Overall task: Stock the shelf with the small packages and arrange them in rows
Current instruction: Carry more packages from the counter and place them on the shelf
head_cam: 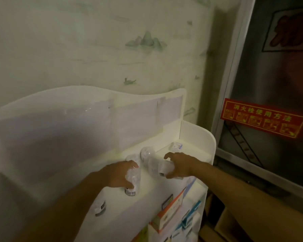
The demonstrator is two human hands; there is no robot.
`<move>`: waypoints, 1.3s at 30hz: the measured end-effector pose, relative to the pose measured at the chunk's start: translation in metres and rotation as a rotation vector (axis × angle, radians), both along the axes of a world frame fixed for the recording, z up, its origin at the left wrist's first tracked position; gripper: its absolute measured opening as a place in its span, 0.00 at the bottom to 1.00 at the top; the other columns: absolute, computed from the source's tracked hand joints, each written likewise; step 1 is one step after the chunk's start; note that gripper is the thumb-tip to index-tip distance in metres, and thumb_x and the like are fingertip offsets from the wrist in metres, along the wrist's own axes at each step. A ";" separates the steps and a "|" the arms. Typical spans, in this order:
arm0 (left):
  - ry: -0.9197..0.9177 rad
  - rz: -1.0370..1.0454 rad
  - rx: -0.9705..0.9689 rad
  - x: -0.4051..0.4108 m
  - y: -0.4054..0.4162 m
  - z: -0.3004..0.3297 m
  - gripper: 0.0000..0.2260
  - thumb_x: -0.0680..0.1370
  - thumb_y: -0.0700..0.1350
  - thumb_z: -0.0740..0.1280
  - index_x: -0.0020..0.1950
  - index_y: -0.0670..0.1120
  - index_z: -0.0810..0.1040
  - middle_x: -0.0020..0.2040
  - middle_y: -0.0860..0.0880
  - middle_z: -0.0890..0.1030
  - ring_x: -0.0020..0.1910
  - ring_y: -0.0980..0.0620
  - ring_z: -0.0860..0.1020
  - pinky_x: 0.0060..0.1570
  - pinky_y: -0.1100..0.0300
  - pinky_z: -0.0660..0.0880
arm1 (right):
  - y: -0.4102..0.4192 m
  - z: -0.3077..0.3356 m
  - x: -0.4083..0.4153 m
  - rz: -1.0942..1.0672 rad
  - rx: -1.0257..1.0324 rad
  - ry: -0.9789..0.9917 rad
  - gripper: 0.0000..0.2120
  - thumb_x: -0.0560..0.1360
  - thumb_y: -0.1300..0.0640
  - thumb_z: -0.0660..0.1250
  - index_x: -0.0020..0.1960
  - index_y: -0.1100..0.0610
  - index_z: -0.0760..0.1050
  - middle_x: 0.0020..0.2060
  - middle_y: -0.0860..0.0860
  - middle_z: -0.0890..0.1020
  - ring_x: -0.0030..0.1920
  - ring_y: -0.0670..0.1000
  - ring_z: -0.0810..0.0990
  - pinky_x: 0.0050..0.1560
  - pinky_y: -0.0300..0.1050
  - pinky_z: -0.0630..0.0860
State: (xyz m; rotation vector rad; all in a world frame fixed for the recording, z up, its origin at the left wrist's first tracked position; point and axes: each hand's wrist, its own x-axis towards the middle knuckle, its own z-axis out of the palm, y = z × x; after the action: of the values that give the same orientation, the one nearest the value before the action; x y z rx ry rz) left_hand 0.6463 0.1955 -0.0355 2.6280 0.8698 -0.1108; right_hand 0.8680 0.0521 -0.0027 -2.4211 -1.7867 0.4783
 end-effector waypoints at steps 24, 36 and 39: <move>-0.029 0.333 0.021 -0.060 -0.008 0.031 0.35 0.64 0.61 0.77 0.66 0.58 0.66 0.59 0.59 0.73 0.55 0.56 0.74 0.57 0.59 0.74 | 0.100 -0.006 -0.062 0.504 -0.072 0.046 0.39 0.66 0.34 0.72 0.71 0.47 0.64 0.69 0.51 0.70 0.66 0.54 0.71 0.64 0.49 0.71; 0.261 0.588 0.118 -0.126 -0.102 -0.003 0.35 0.67 0.61 0.73 0.69 0.57 0.62 0.66 0.56 0.72 0.62 0.52 0.73 0.57 0.58 0.71 | 0.065 -0.040 -0.131 0.784 -0.089 0.056 0.38 0.67 0.42 0.75 0.70 0.54 0.64 0.66 0.53 0.73 0.63 0.54 0.74 0.56 0.45 0.71; 0.300 0.624 0.235 -0.145 -0.108 -0.008 0.34 0.68 0.60 0.72 0.69 0.57 0.62 0.67 0.52 0.71 0.62 0.50 0.72 0.59 0.56 0.73 | 0.060 -0.044 -0.159 0.821 -0.069 0.027 0.36 0.66 0.41 0.75 0.67 0.54 0.66 0.60 0.51 0.76 0.57 0.53 0.76 0.53 0.48 0.75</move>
State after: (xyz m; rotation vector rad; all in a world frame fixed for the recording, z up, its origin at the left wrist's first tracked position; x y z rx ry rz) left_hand 0.5018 0.0874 -0.0438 2.4388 1.8610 -0.2517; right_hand 0.7094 0.1117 -0.0464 -1.5873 -2.7294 0.6212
